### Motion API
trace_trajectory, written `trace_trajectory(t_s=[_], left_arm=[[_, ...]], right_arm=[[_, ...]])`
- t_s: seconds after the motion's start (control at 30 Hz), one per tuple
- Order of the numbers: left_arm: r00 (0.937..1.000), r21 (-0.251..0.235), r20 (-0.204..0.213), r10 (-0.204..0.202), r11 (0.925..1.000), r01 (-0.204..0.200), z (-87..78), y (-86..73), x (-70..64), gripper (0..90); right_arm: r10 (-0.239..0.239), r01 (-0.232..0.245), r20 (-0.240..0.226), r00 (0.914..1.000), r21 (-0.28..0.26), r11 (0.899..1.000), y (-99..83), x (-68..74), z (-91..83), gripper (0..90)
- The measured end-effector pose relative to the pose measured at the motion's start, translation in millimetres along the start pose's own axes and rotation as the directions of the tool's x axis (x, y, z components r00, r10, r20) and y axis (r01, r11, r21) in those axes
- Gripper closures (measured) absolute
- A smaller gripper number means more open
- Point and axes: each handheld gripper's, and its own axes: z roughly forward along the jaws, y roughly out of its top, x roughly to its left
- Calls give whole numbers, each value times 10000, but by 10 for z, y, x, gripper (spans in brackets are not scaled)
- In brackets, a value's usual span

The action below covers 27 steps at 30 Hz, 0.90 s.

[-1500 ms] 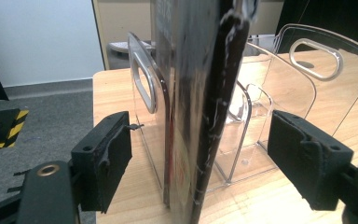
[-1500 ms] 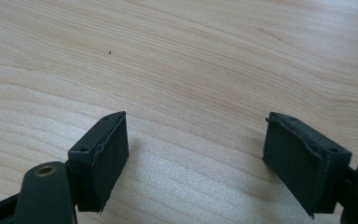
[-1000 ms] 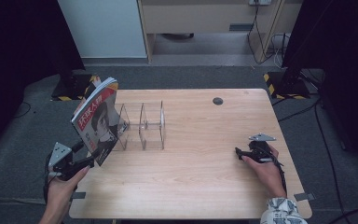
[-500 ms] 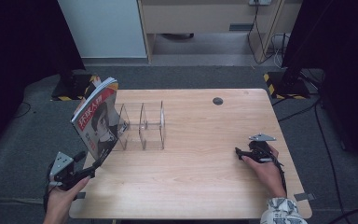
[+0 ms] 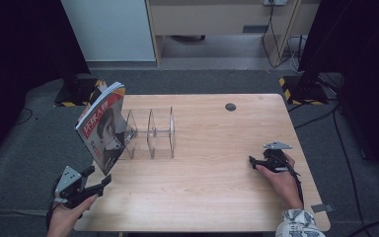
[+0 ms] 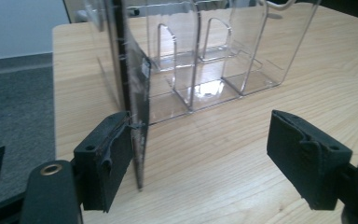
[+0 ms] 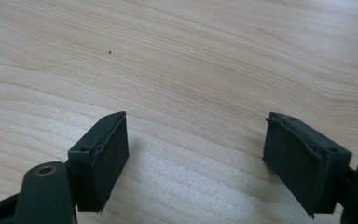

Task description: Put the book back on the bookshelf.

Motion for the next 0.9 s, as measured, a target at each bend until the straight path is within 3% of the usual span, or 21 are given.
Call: trace_trajectory(t_s=[0.23, 0.4, 0.67, 0.9], left_arm=[[9978, 196, 580, 325, 9992, -337, 98, 60, -121, 193], [9915, 411, 1088, 719, 9962, -768, 191, 72, -197, 171], [9851, 328, 1426, 961, 9943, -1017, 319, 189, -305, 162], [9757, 403, 1823, 1218, 9905, -1312, 464, 293, -449, 139]], right_arm=[[3, -3, 0, 10000, -2, 10000, 0, 0, 0, 222], [3, -3, 3, 10000, -1, 10000, 0, 1, 0, 222], [16, -16, 18, 10000, 4, 10000, 0, 3, -1, 222], [24, -24, 19, 10000, -1, 10000, 1, 3, 0, 221]])
